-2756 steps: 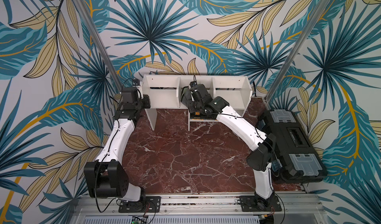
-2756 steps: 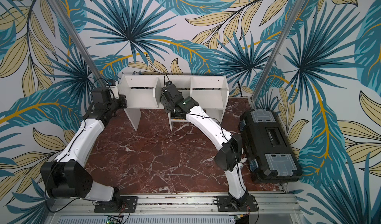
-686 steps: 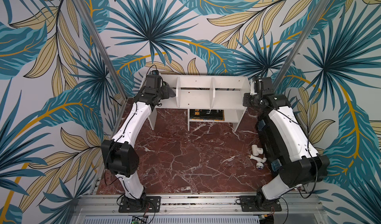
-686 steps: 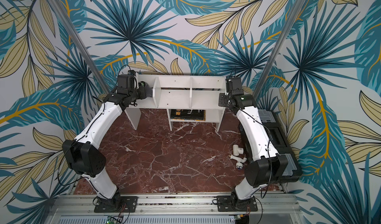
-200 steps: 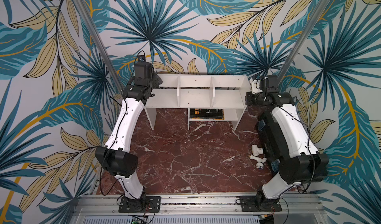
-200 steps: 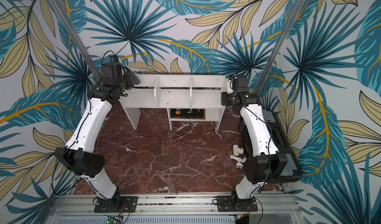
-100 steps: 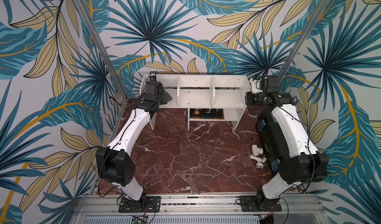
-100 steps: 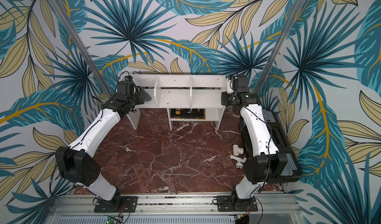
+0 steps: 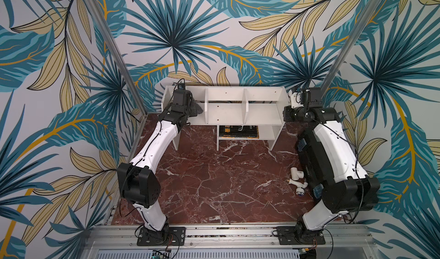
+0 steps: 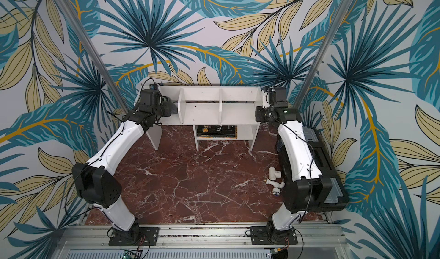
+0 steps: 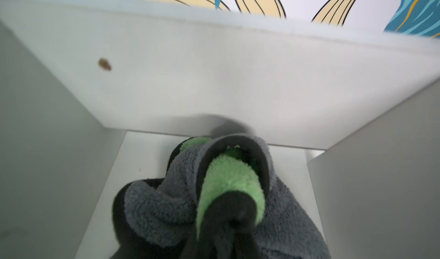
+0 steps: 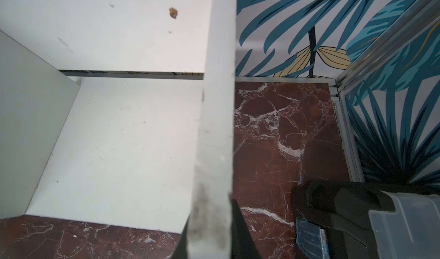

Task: Wipe the bookshelf clean with a cloth
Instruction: Wipe the dust from the shelf.

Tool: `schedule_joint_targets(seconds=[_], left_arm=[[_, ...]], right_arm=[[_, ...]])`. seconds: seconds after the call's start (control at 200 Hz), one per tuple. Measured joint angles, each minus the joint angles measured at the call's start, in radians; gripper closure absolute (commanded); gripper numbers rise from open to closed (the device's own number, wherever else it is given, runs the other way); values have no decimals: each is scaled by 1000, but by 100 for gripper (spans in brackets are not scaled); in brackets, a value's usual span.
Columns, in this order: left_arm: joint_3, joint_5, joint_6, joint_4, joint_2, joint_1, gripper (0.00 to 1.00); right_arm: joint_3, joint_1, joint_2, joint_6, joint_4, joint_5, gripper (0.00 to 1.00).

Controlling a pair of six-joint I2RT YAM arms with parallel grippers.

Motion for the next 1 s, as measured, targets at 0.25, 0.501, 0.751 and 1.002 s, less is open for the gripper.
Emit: schedule_joint_targets(seconds=[0.25, 0.501, 0.751, 1.002], left_arm=[[220, -59, 14, -171, 53, 50, 100], [163, -80, 18, -178, -98, 114, 100], [177, -90, 17, -151, -116, 147, 100], [368, -12, -13, -153, 50, 159, 100]], right_arm=[[-8, -2, -5, -3, 8, -5, 100], [-12, -2, -5, -14, 20, -20, 100], [-15, -2, -5, -30, 25, -35, 100], [-19, -1, -7, -26, 30, -29, 100]])
